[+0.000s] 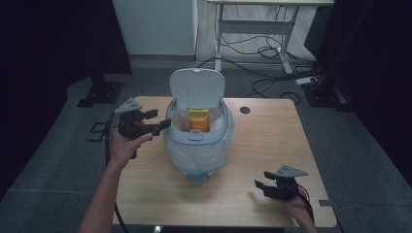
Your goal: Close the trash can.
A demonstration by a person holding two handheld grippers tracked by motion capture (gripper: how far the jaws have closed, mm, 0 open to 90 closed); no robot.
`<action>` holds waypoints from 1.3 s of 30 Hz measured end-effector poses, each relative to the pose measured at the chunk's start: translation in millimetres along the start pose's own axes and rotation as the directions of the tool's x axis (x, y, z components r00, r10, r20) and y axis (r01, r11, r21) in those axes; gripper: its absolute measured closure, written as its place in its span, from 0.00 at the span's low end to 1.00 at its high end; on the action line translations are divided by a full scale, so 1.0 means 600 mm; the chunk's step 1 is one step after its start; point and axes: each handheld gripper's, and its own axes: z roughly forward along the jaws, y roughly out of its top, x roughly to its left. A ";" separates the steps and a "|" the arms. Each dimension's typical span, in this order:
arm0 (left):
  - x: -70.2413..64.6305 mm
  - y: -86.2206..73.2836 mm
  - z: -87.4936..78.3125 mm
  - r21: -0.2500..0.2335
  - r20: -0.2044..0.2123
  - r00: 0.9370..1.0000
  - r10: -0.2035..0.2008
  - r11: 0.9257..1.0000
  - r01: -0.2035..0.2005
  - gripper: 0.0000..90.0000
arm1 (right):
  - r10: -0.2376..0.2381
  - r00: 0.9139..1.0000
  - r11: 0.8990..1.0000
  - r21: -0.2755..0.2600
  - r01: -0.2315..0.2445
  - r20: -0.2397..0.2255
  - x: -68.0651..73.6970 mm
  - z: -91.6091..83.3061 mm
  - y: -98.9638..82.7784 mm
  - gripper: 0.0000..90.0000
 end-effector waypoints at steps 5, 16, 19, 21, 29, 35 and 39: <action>0.008 0.007 0.012 0.009 -0.006 1.000 -0.003 1.000 0.003 0.33 | 0.002 1.000 1.000 0.005 -0.002 -0.001 0.002 -0.001 -0.004 0.45; 0.020 0.023 0.035 0.022 -0.003 1.000 0.018 1.000 -0.017 0.34 | 0.008 1.000 1.000 0.024 -0.008 0.008 0.001 -0.005 -0.013 0.45; 0.027 0.029 0.042 0.020 0.004 1.000 0.017 1.000 -0.017 0.34 | 0.012 1.000 1.000 0.029 -0.012 0.011 0.000 -0.006 -0.016 0.45; 0.028 0.031 0.045 0.016 0.007 1.000 0.017 1.000 -0.017 0.34 | 0.012 1.000 0.999 0.034 -0.013 0.013 0.000 -0.007 -0.018 0.45; 0.044 0.058 0.065 0.014 0.009 1.000 0.030 0.999 -0.030 0.34 | 0.017 1.000 0.998 0.053 -0.018 0.013 0.002 -0.008 -0.026 0.45; 0.053 0.073 0.077 0.008 0.013 0.999 0.031 0.999 -0.031 0.33 | 0.016 1.000 0.997 0.070 -0.017 0.009 0.004 -0.006 -0.031 0.45; 0.056 0.081 0.082 0.004 0.024 0.999 0.035 0.999 -0.035 0.33 | 0.017 1.000 0.997 0.070 -0.018 0.010 0.004 -0.008 -0.033 0.45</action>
